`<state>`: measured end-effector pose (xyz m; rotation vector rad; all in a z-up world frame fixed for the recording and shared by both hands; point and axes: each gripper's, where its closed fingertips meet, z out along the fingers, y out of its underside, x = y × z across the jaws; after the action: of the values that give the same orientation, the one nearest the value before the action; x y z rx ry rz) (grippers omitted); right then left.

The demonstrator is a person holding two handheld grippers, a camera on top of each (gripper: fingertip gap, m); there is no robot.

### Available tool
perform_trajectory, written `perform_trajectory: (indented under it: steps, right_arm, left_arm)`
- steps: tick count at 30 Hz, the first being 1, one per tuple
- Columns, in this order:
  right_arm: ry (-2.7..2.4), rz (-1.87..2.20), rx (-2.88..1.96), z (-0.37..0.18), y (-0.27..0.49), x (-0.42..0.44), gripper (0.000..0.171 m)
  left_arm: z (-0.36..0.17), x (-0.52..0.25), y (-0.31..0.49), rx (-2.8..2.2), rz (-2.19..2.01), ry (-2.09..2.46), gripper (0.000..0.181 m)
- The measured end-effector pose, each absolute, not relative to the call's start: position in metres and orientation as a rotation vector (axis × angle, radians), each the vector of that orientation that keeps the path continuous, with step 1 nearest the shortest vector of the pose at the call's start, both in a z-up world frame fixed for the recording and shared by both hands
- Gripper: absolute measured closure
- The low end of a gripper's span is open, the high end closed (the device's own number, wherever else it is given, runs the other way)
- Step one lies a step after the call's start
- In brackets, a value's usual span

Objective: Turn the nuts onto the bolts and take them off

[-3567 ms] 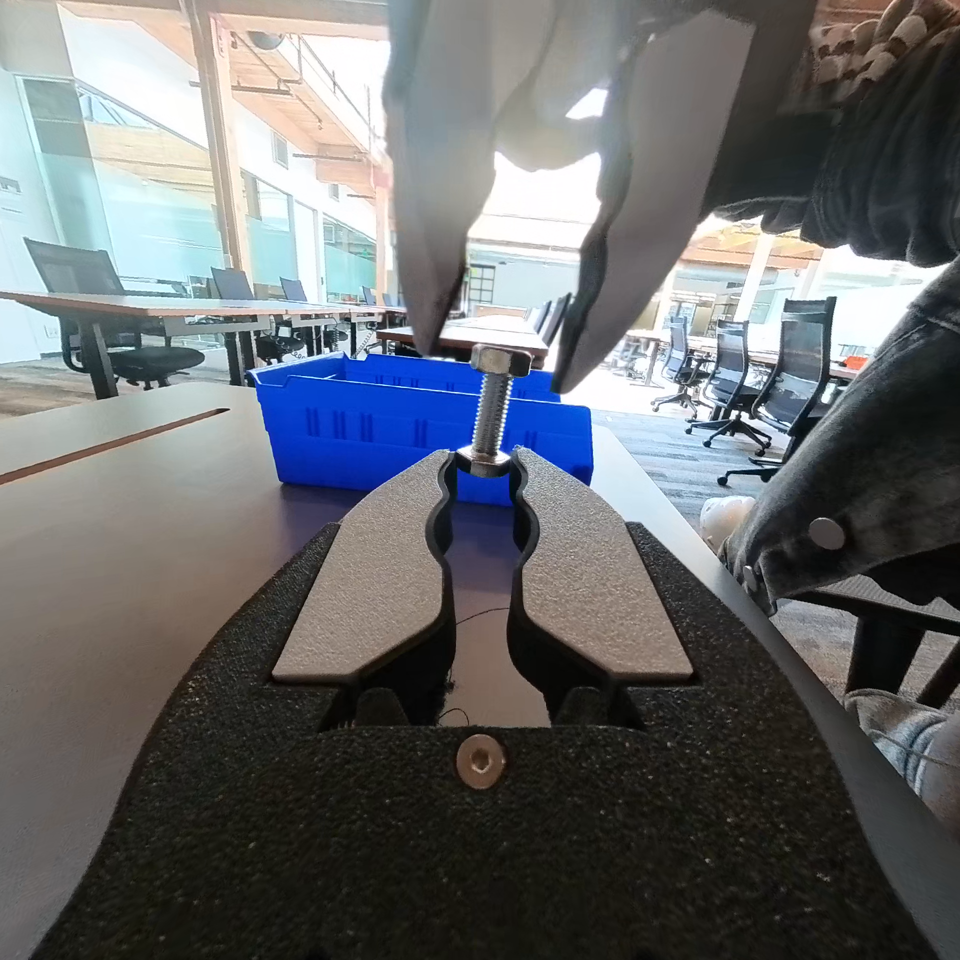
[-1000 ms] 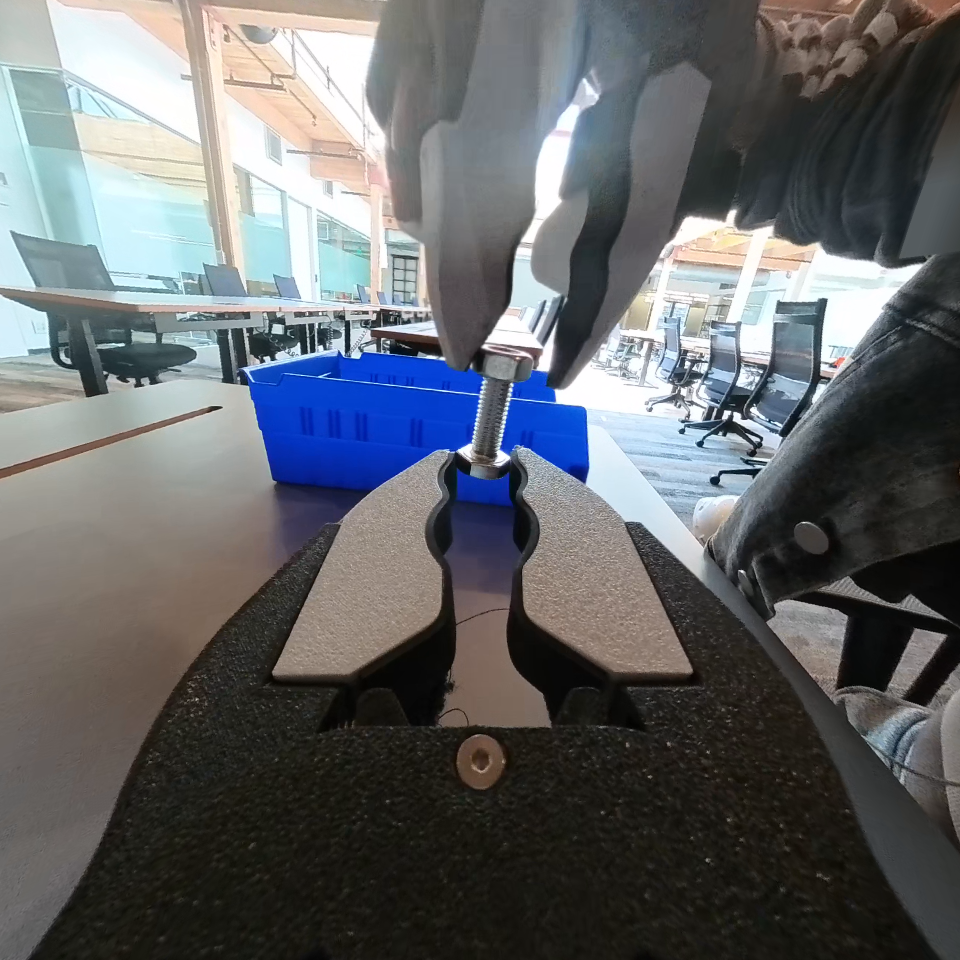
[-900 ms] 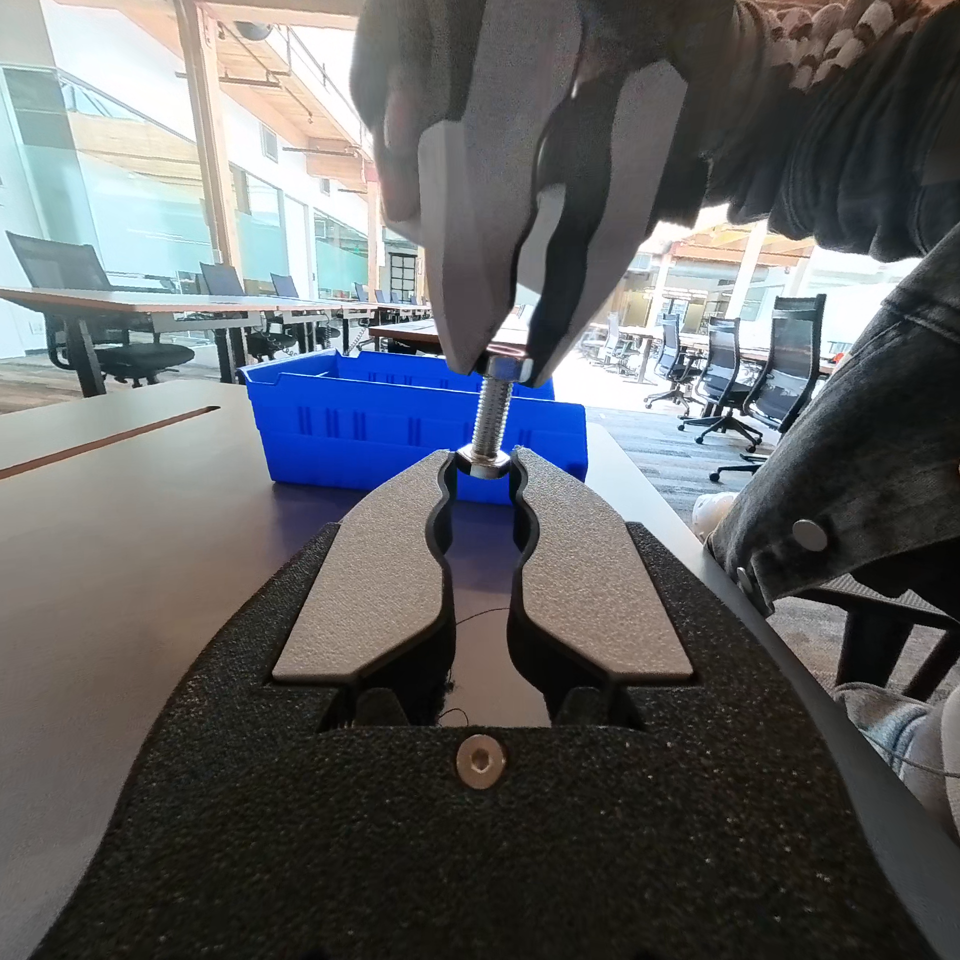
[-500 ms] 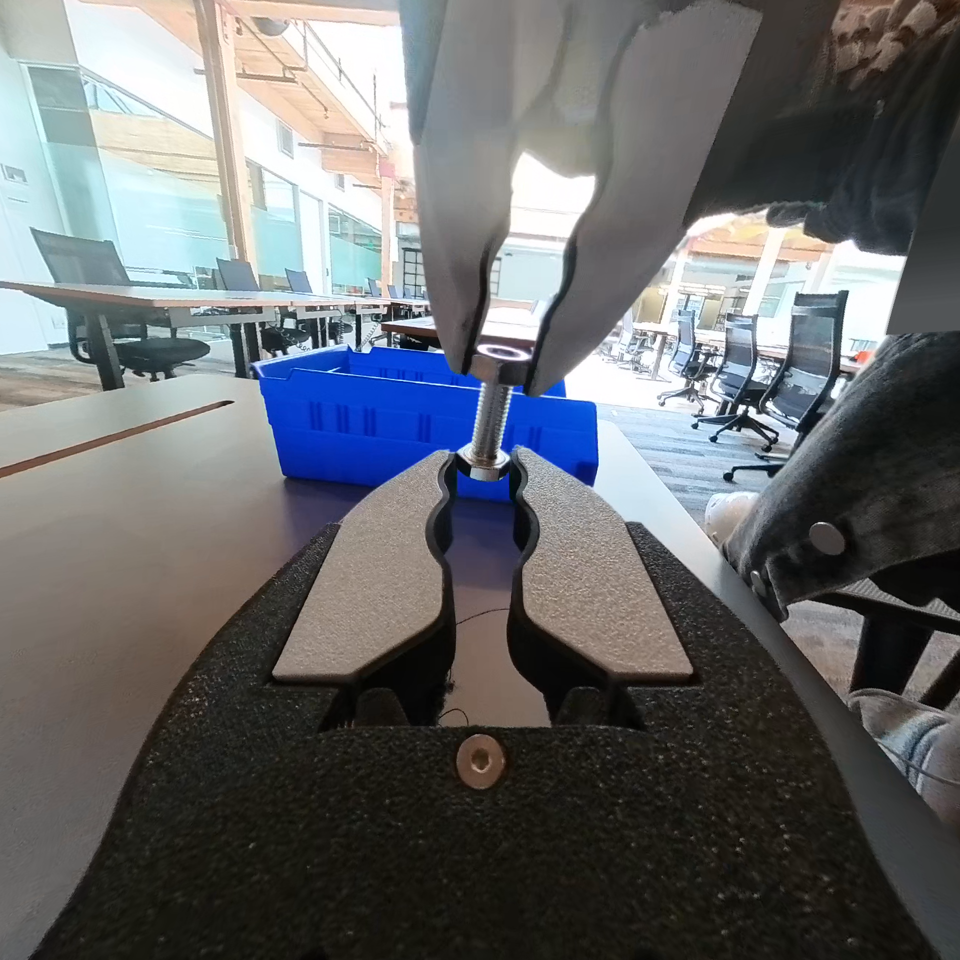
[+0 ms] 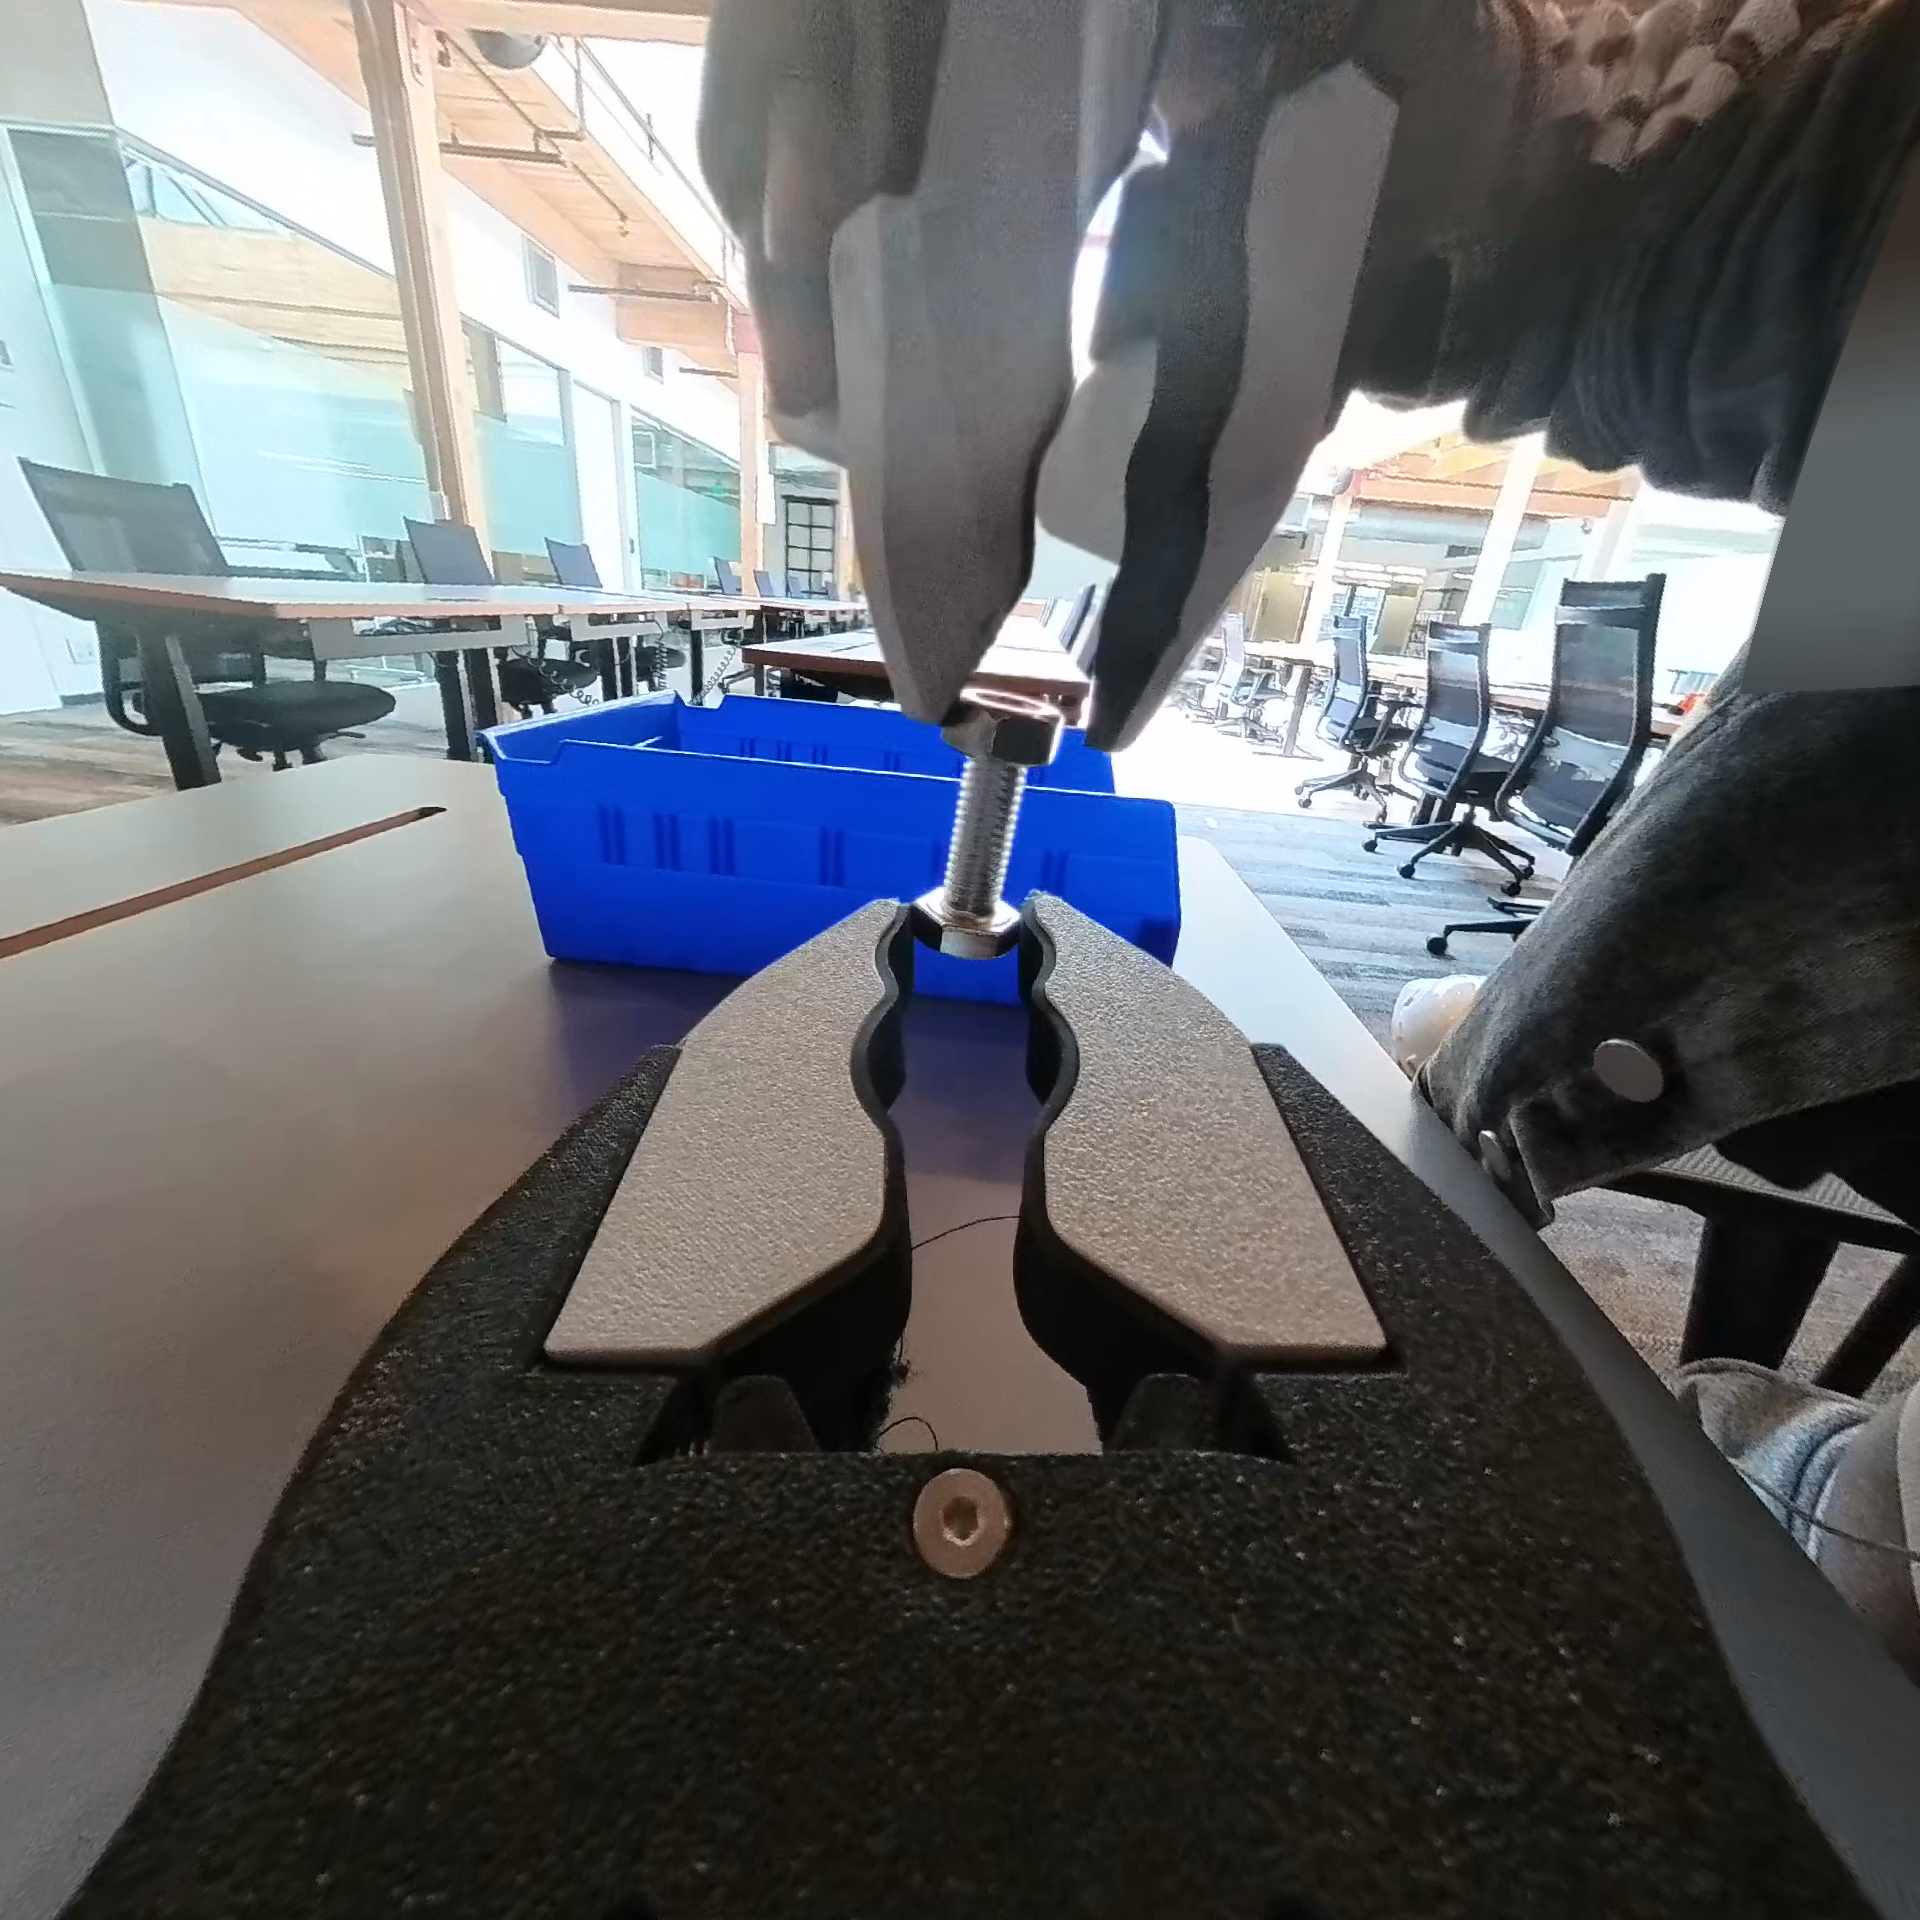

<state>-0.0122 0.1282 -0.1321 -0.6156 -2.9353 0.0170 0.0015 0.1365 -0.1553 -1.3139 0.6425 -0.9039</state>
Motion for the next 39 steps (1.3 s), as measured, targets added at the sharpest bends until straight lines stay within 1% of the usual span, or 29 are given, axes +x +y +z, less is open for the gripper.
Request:
perform_trajectory:
  steps: [3, 5, 7, 12, 19, 20, 23, 27, 29, 31, 33, 34, 35, 39]
  right_arm:
    - [-2.963, 0.061, -0.529, -0.136, 0.127, -0.016, 0.142]
    - [-2.955, 0.074, -0.496, -0.136, 0.127, -0.019, 0.153]
    - [-2.945, 0.080, -0.533, -0.136, 0.127, -0.021, 0.153]
    - [-2.837, 0.048, -0.882, -0.136, 0.130, -0.020, 0.153]
    - [-2.416, 0.064, -1.579, -0.137, 0.129, -0.024, 0.153]
    - [-2.391, 0.080, -1.602, -0.137, 0.128, -0.025, 0.148]
    - [-2.462, 0.097, -1.481, -0.133, 0.126, -0.027, 0.132]
    - [-2.710, 0.052, -0.987, -0.126, 0.128, -0.026, 0.130]
    - [-2.836, 0.017, -0.767, -0.128, 0.127, -0.019, 0.131]
    - [-2.893, -0.047, -0.565, -0.133, 0.128, -0.017, 0.138]
    - [-2.913, -0.097, -0.464, -0.138, 0.131, -0.019, 0.142]
    - [-2.911, -0.105, -0.443, -0.140, 0.131, -0.021, 0.149]
    - [-2.915, -0.101, -0.427, -0.141, 0.131, -0.022, 0.151]
    - [-2.919, -0.063, -0.576, -0.141, 0.131, -0.021, 0.152]
  left_arm:
    - [-0.154, 0.001, 0.136, -1.311, -0.911, 0.637, 0.163]
    - [-0.155, 0.001, 0.135, -1.311, -0.909, 0.644, 0.163]
    - [-0.154, 0.001, 0.136, -1.312, -0.905, 0.640, 0.163]
    - [-0.155, 0.000, 0.137, -1.319, -0.896, 0.629, 0.163]
    - [-0.155, 0.000, 0.137, -1.322, -0.888, 0.628, 0.163]
    - [-0.154, 0.000, 0.137, -1.317, -0.891, 0.623, 0.163]
    - [-0.155, 0.001, 0.137, -1.318, -0.895, 0.626, 0.163]
    - [-0.155, 0.001, 0.136, -1.314, -0.903, 0.631, 0.163]
    - [-0.155, 0.001, 0.136, -1.314, -0.905, 0.633, 0.163]
    - [-0.155, 0.001, 0.136, -1.314, -0.905, 0.636, 0.163]
    - [-0.155, 0.001, 0.135, -1.312, -0.912, 0.633, 0.163]
    - [-0.155, 0.000, 0.136, -1.312, -0.914, 0.632, 0.163]
    - [-0.155, 0.000, 0.136, -1.312, -0.915, 0.633, 0.163]
    - [-0.155, 0.001, 0.136, -1.316, -0.905, 0.634, 0.163]
